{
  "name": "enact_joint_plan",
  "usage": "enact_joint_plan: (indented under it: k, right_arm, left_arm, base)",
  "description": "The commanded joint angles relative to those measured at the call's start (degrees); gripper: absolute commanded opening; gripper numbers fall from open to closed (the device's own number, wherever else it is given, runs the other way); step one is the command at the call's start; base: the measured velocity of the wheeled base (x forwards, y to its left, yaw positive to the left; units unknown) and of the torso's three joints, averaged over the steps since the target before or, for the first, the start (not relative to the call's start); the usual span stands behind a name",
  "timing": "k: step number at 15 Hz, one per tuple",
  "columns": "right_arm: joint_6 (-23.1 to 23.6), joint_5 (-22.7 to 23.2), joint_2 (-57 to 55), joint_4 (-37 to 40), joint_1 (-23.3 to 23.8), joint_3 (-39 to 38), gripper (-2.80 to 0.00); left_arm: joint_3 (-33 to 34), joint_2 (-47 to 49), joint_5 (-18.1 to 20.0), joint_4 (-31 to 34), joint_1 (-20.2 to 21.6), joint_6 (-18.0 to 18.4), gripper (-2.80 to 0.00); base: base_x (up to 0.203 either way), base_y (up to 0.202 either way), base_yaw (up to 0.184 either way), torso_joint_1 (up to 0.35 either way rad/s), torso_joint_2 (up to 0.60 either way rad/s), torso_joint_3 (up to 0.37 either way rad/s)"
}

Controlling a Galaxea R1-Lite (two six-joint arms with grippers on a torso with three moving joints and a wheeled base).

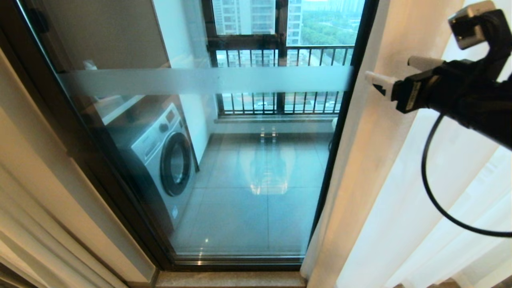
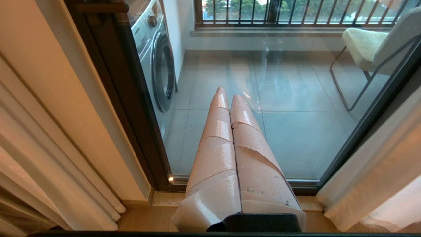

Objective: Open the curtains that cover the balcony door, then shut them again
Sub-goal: Close the inner curtains on both sides

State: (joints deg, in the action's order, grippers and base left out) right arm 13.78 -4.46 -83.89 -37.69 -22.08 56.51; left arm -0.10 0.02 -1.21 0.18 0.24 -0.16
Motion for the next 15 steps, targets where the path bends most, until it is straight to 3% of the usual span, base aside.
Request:
enact_joint_plan:
  k: [1,6,9,10,13,15]
  right_arm:
    - [0.0,0.0,12.5,3.7,0.2,-6.6,0.0]
    - [-1.3,0.1,32.7,15.4,1.9,-21.0,0.0]
    - [-2.1,0.2,41.0,18.0,3.2,-32.0,0.0]
    - [-2.2,0.3,43.2,17.5,3.9,-35.1,-2.8]
    - [-2.3,1.7,47.2,13.9,7.6,-43.0,-2.8]
    - [-2.3,5.4,49.0,11.1,13.0,-48.1,-2.8]
  left_arm:
    - [0.0,0.0,0.0,0.0,0.0,0.0,-2.8]
    - [0.0,0.0,0.0,0.0,0.0,0.0,-2.8]
    - [0.0,0.0,0.0,0.0,0.0,0.0,-2.8]
    - [0.0,0.0,0.0,0.0,0.0,0.0,-2.8]
    - [0.0,0.0,0.0,0.0,0.0,0.0,-2.8]
    - [0.0,0.0,0.0,0.0,0.0,0.0,-2.8]
  base:
    - [0.0,0.0,0.0,0.0,0.0,0.0]
    - [0.0,0.0,0.0,0.0,0.0,0.0]
    - [0.0,0.0,0.0,0.0,0.0,0.0]
    - [0.0,0.0,0.0,0.0,0.0,0.0]
    - [0.0,0.0,0.0,0.0,0.0,0.0]
    - [0.0,0.0,0.0,0.0,0.0,0.0]
